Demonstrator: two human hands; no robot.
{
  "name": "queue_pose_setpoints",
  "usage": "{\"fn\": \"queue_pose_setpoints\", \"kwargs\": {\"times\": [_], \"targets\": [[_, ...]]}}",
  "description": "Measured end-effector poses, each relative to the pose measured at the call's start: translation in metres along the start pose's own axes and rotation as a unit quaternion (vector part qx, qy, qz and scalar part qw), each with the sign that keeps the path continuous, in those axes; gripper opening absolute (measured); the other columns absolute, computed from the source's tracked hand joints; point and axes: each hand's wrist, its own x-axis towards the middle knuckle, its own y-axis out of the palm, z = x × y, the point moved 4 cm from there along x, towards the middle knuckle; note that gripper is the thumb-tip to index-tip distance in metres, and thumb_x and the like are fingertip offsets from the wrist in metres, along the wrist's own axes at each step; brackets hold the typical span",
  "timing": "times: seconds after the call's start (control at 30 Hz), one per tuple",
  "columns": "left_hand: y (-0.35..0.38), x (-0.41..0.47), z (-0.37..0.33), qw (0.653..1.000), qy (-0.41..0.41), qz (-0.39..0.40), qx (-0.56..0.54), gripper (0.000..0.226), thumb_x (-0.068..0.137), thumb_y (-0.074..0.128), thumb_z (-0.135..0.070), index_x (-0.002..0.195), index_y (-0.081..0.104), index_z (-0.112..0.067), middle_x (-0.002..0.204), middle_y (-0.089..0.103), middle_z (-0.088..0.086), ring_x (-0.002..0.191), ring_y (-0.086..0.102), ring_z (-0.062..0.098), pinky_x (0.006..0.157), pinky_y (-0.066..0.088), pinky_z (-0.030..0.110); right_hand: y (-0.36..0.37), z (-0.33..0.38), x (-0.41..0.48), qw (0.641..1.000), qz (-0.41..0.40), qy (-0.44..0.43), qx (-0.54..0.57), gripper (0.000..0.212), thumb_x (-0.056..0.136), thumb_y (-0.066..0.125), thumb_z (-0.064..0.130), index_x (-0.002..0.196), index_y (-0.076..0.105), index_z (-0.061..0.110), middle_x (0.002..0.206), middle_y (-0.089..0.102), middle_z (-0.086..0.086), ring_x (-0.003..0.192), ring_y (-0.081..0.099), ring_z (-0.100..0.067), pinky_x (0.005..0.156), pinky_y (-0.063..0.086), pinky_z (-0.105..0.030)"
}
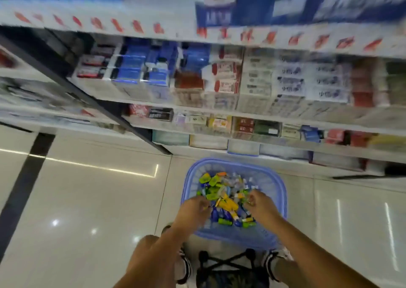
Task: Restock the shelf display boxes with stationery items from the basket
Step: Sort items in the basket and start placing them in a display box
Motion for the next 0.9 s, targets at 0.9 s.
{"fn": "queue_pose_setpoints", "kwargs": {"times": [0.9], "targets": [[0.193,0.306,0.153,0.968,0.082,-0.129,0.199,0.044,0.101,0.04,-0.038,0.137,0.042,-0.013,0.138,0.042,0.01,0.125,0.042,0.029,0.093,0.044,0.041,0.174,-0.163,0.298,0.974,-0.163,-0.139,-0.068,0.03,0.099,0.043,0.026,0.113,0.065,0.011,0.116,0.062,-0.01,0.105,0.058,-0.028,0.08,0.043,-0.032]]}}
